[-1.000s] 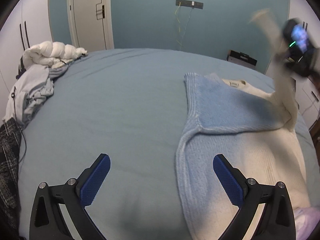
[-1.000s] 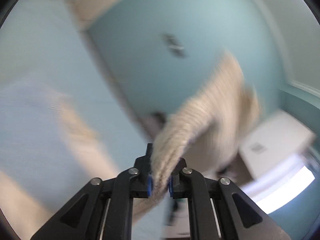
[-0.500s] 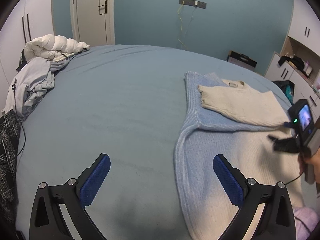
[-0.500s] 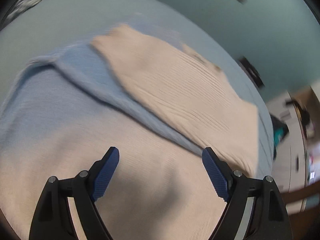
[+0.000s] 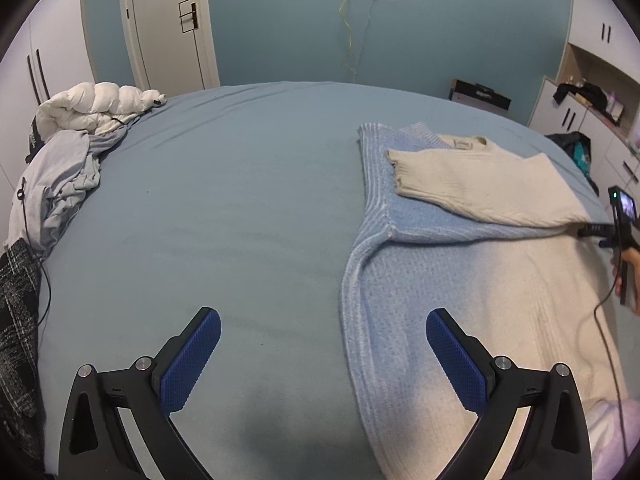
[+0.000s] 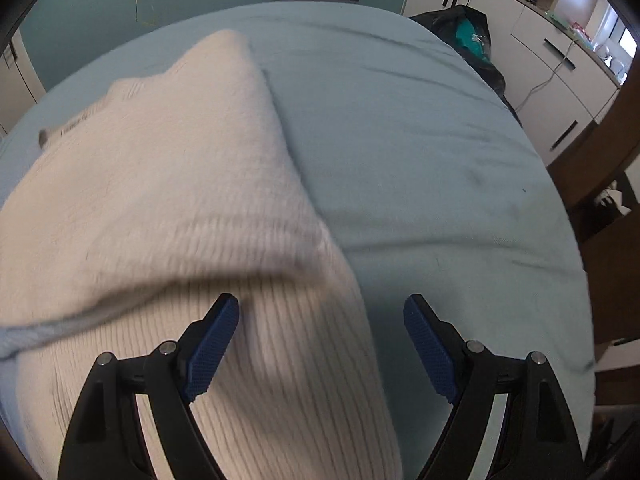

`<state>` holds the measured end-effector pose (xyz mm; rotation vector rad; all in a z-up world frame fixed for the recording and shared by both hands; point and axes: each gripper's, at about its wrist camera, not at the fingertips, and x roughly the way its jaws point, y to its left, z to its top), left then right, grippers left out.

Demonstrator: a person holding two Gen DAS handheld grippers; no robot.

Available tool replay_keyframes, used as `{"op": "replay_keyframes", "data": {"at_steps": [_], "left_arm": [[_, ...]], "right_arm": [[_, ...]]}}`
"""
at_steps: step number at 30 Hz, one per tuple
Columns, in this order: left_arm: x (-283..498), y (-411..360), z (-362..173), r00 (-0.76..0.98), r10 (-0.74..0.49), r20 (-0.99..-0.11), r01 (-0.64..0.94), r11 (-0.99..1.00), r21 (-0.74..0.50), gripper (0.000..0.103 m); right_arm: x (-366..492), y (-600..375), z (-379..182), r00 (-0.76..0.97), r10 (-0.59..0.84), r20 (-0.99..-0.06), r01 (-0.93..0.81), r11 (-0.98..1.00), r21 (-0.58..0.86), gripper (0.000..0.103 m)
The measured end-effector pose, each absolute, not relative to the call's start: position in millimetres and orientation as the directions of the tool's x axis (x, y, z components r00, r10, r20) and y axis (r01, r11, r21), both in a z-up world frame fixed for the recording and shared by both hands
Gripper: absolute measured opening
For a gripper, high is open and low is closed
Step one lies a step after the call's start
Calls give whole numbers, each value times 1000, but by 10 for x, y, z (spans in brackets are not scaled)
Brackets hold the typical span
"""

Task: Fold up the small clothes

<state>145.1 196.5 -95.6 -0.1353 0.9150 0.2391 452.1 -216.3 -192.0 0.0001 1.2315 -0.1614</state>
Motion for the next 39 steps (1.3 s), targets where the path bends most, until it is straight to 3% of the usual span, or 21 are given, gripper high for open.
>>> {"op": "replay_keyframes", "data": {"at_steps": [2, 6, 7, 8, 10, 14, 17, 19, 21, 24, 28, 34, 39], "left_arm": [[1484, 1970, -989, 575, 154, -804, -266, 964, -6, 103], [1545, 1980, -1054, 556, 165, -814, -272, 962, 9, 103], [1564, 1980, -1067, 552, 168, -817, -272, 962, 14, 103], [1581, 1974, -1081, 547, 169, -820, -269, 963, 19, 103], [1603, 1969, -1096, 543, 169, -822, -262, 965, 26, 103], [1589, 1955, -1079, 546, 174, -820, -260, 965, 32, 103], [1573, 1949, -1046, 556, 170, -813, -260, 965, 24, 103], [1570, 1949, -1032, 559, 170, -811, -263, 965, 21, 103], [1563, 1950, -1018, 563, 165, -810, -268, 963, 10, 103], [1524, 1971, -1004, 566, 164, -808, -280, 960, -1, 103], [1505, 1989, -994, 563, 158, -811, -287, 958, -12, 103], [1508, 2011, -1002, 562, 150, -813, -281, 959, -17, 103], [1501, 2074, -1026, 556, 127, -822, -279, 960, -40, 103]], "right_arm": [[4578, -2294, -1862, 345, -168, -923, 190, 976, -107, 55], [4646, -2650, -1971, 355, -155, -922, 313, 949, -39, 56], [4646, -2614, -2050, 338, -188, -922, 299, 951, -84, 62], [4611, -2537, -2094, 340, -253, -906, 285, 946, -158, 81], [4545, -2460, -2088, 355, -357, -864, 288, 921, -262, 96], [4498, -2310, -2008, 287, -335, -898, 251, 930, -267, 97], [4018, -1800, -1596, 313, -421, -852, 156, 907, -391, 97], [3790, -1594, -1367, 425, -348, -836, 74, 934, -351, 97], [3578, -1091, -1117, 493, -140, -859, -71, 977, -200, 97], [3539, -203, -977, 419, 136, -898, -309, 951, -1, 96], [3756, 886, -1057, 307, 344, -888, -453, 873, 181, 94], [4373, 1622, -1694, 222, 281, -933, -482, 864, 146, 71], [4427, 1928, -1948, 239, 154, -959, -484, 875, 20, 64]]}}
